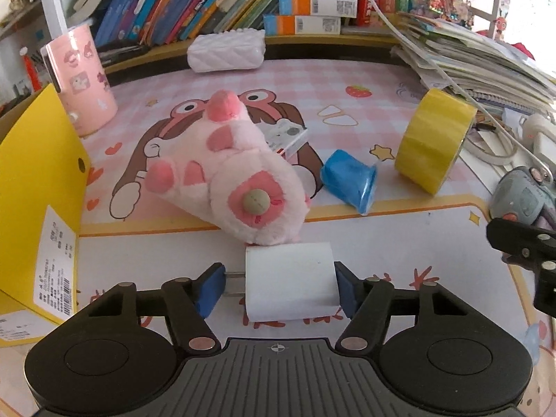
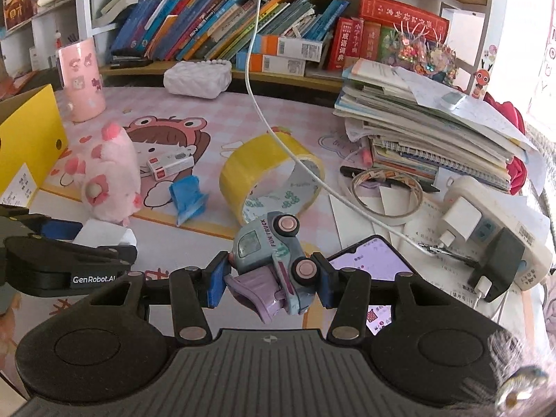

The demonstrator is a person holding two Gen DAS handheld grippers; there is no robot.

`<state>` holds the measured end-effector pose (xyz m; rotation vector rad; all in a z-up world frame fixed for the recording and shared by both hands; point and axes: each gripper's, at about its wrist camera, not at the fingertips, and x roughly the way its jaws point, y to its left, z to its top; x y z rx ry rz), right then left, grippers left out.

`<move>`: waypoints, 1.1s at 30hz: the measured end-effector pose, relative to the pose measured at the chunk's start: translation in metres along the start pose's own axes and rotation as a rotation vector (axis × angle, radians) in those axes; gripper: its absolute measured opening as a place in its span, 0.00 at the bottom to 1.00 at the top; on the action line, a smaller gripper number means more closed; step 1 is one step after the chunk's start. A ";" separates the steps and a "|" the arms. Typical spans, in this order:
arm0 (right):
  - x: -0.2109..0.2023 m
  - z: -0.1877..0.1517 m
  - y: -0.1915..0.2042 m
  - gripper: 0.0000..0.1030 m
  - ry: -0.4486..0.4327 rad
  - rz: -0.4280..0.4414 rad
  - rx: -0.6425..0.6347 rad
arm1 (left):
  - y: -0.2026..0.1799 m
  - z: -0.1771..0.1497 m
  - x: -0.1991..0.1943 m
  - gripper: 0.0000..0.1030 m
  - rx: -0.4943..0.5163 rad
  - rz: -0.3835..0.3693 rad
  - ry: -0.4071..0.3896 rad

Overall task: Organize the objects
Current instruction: 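Grasp the grey-purple toy car with the right gripper while the left gripper grasps the white charger, then carry the held charger and toy car over the open yellow box with both grippers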

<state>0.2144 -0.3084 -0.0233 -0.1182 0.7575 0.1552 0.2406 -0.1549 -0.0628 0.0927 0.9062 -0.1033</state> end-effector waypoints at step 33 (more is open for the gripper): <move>-0.050 -0.018 0.128 0.46 0.002 0.081 -0.099 | 0.114 -0.079 -0.121 0.64 -0.154 -0.043 -0.131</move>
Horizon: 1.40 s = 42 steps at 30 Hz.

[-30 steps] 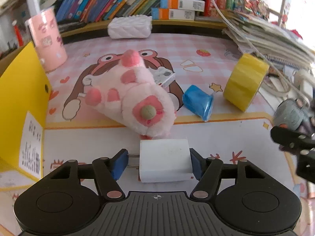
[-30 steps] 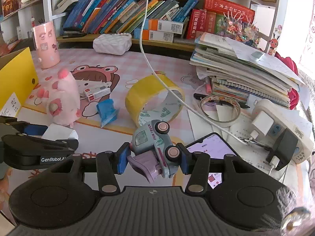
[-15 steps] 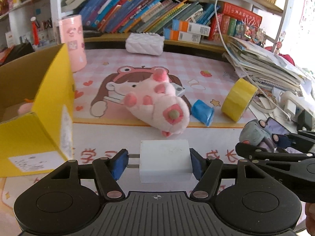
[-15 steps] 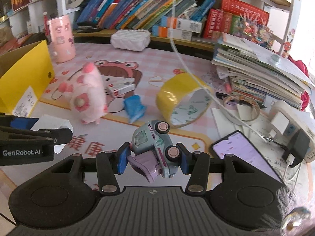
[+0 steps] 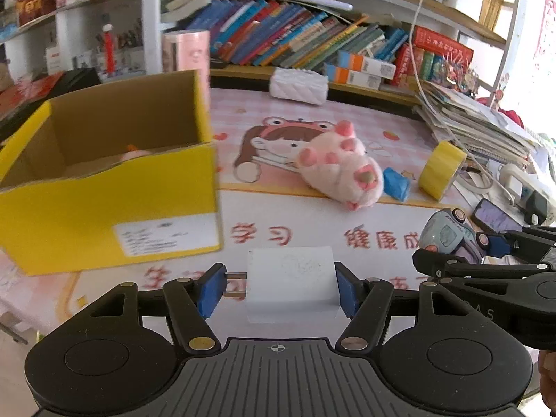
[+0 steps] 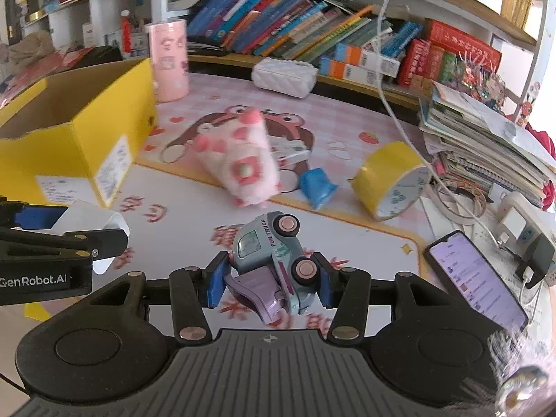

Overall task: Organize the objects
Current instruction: 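Carry the held charger and toy car over the open yellow box with both grippers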

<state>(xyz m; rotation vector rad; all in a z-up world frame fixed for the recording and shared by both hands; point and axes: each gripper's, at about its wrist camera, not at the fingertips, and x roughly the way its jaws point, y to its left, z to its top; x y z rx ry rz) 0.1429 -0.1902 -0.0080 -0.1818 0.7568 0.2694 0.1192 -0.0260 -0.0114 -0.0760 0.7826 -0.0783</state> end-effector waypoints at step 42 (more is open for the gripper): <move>-0.063 -0.044 0.192 0.46 -0.009 0.105 -0.077 | 0.151 -0.087 -0.114 0.64 -0.100 0.108 -0.030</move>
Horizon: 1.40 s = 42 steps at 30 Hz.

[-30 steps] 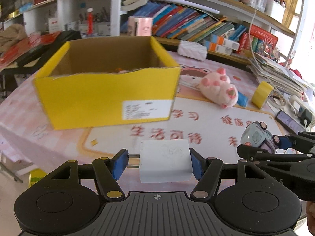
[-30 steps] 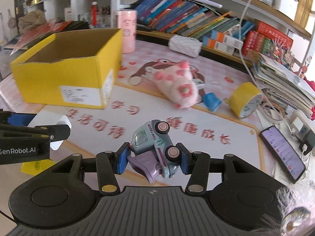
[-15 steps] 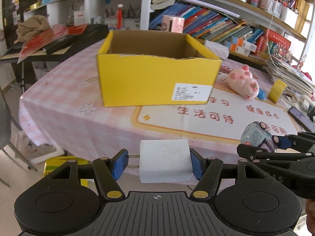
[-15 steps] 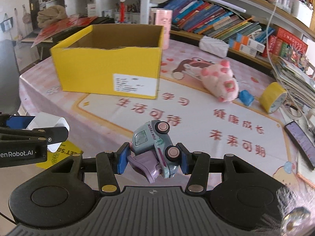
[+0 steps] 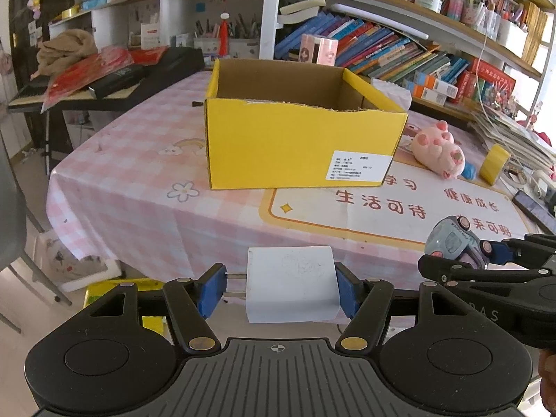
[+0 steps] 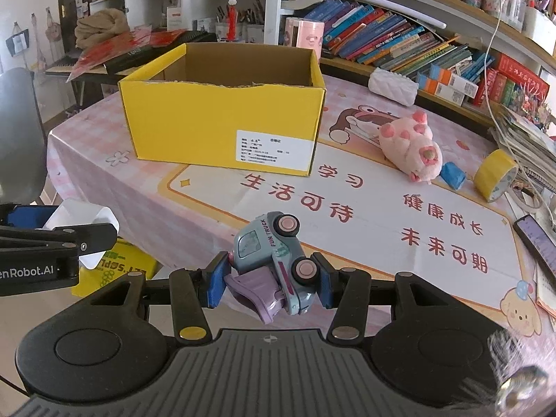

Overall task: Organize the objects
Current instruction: 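Carry the held charger and toy car over the open yellow box with both grippers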

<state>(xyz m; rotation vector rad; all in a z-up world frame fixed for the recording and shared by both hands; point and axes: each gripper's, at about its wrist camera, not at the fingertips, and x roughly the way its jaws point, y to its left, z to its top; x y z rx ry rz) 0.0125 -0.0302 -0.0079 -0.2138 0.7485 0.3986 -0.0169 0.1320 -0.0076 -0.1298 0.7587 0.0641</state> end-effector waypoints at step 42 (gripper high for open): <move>0.061 0.166 -0.022 0.46 -0.272 0.028 0.033 | -0.001 0.142 0.065 0.64 0.024 0.109 -0.234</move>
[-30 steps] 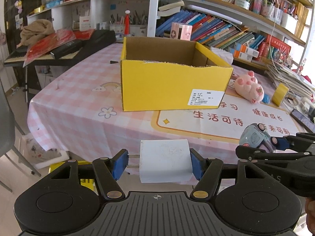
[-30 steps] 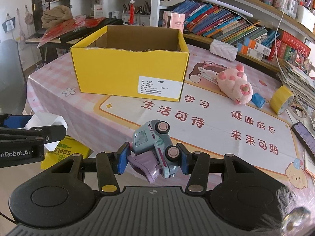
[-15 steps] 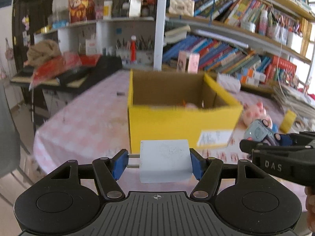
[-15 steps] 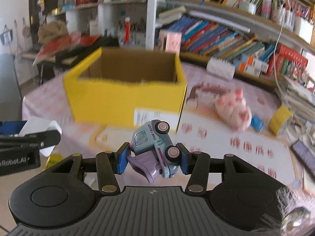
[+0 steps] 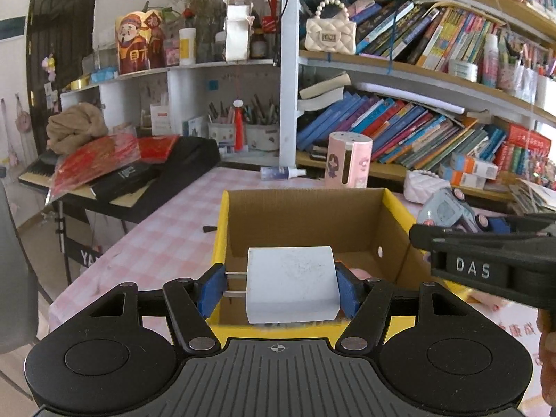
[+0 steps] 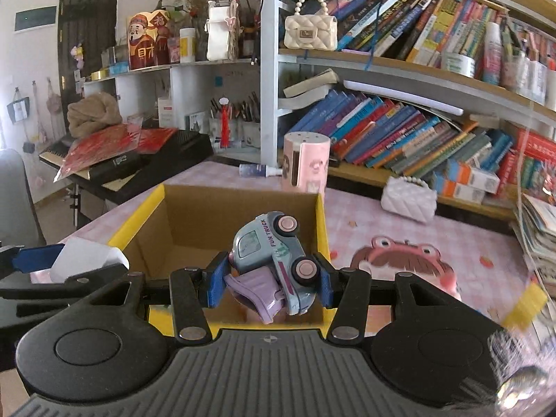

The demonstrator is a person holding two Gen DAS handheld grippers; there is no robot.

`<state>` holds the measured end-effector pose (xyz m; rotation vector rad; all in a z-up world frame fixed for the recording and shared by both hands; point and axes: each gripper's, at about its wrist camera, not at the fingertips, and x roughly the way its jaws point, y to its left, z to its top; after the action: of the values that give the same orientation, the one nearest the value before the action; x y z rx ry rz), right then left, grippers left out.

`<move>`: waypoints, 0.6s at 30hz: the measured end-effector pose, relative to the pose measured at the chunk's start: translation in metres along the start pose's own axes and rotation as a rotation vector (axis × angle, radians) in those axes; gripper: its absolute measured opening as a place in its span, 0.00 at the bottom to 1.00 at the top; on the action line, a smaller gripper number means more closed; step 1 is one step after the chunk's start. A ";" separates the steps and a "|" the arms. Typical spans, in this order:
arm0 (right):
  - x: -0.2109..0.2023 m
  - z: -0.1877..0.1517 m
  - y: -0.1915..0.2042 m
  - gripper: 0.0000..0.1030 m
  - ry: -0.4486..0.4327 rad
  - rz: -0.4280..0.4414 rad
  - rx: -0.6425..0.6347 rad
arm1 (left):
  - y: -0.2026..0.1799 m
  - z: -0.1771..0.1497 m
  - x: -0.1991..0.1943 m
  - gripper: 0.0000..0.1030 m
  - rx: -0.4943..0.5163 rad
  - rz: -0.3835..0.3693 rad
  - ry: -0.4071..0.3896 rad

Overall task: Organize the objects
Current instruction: 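Carry the held charger and toy car over the open yellow box with both grippers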

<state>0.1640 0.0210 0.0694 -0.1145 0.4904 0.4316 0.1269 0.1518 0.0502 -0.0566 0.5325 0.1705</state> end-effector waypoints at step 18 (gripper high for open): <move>0.088 0.024 -0.021 0.46 0.087 0.110 -0.096 | -0.026 0.005 0.078 0.64 0.059 0.064 0.141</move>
<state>0.2535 0.0402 0.0482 -0.2006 0.5628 0.5596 0.2005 0.1380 0.0150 0.0056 0.6805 0.2138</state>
